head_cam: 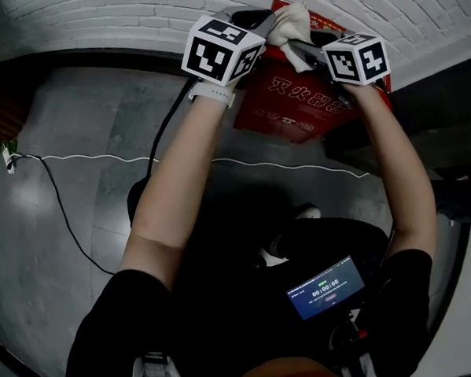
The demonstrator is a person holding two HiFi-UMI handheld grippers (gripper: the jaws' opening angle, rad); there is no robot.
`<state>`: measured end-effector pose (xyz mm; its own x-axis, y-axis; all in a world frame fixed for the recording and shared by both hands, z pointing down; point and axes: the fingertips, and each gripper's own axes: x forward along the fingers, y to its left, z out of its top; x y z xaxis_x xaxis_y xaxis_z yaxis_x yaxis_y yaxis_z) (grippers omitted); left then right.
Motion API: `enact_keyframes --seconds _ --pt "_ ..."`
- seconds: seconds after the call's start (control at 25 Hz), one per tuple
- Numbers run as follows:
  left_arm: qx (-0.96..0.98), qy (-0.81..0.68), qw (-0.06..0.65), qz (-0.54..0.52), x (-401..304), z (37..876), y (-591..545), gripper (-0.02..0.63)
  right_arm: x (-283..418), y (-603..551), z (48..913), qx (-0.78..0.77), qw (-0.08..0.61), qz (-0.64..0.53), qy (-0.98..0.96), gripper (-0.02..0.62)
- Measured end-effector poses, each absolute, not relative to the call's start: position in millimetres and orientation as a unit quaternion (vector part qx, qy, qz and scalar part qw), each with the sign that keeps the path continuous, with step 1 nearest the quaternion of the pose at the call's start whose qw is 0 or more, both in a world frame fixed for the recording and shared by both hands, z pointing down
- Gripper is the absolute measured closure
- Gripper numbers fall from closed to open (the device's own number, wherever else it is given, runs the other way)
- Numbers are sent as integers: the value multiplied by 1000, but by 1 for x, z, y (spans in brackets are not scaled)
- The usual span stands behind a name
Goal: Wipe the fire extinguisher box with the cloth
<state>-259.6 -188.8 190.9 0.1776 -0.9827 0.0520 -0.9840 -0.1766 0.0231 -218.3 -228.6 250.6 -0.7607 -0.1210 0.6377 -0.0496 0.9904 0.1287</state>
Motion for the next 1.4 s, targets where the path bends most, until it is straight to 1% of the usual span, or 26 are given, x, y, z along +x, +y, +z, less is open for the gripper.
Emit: enact_keyframes --seconds 0.24,0.68,0.96,1.04,1.2,1.4 --pt "785 -618 18 26 -225 191 -205 603 -178 -252 250 72 345 -31 -935 433" --pt "837 -543 10 67 -116 199 -235 603 -56 -312 241 171 335 -6 -927 433" --pt "850 -521 9 84 -81 213 -240 603 21 -348 240 229 321 13 -919 433" --pt "850 -519 9 86 -76 216 -239 603 41 -356 240 240 305 34 -921 433" --pt "856 -508 5 95 -65 220 -236 603 75 -361 238 255 242 89 -932 433" --pt "871 -488 8 56 -42 209 -229 603 117 -385 237 304 175 109 -930 433"
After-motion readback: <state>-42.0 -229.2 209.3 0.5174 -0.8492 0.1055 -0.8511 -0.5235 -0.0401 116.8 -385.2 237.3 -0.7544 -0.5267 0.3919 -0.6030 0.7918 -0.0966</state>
